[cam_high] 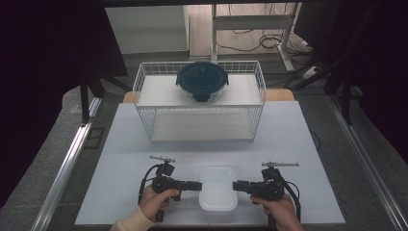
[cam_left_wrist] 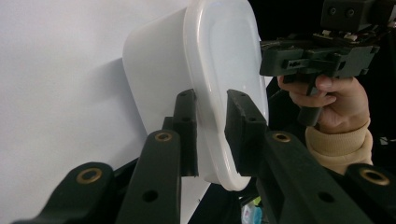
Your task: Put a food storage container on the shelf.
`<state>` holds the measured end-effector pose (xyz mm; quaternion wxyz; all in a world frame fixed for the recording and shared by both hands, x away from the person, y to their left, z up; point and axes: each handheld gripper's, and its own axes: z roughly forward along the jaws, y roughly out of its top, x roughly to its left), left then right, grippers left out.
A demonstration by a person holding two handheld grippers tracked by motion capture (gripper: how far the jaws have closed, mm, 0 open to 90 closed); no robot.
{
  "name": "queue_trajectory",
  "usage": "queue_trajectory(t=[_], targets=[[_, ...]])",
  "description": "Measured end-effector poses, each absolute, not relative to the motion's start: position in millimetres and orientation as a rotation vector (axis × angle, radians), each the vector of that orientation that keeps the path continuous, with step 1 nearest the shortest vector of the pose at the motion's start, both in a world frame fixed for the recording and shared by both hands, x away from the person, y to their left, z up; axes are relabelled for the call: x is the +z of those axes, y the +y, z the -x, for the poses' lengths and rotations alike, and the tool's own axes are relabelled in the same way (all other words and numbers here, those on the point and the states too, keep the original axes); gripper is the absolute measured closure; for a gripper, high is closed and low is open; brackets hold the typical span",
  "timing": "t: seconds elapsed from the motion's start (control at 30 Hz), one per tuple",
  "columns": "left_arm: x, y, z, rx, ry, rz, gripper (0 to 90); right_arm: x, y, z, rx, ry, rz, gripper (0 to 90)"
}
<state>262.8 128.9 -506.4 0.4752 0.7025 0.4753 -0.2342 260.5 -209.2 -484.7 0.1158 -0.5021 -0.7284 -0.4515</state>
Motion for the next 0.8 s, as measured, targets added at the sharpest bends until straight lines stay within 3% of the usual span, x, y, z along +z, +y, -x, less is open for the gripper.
queue_trajectory(t=[0.17, 0.8], targets=[[-499, 131, -260, -0.528, 1.147, -1.712, 81.1, -479, -210, -258, -1.367, -2.137, 1.456, 76.7], [-471, 132, -247, -0.393, 1.064, -1.761, 81.1, -454, -205, -248, -1.496, -2.275, 1.375, 77.9]])
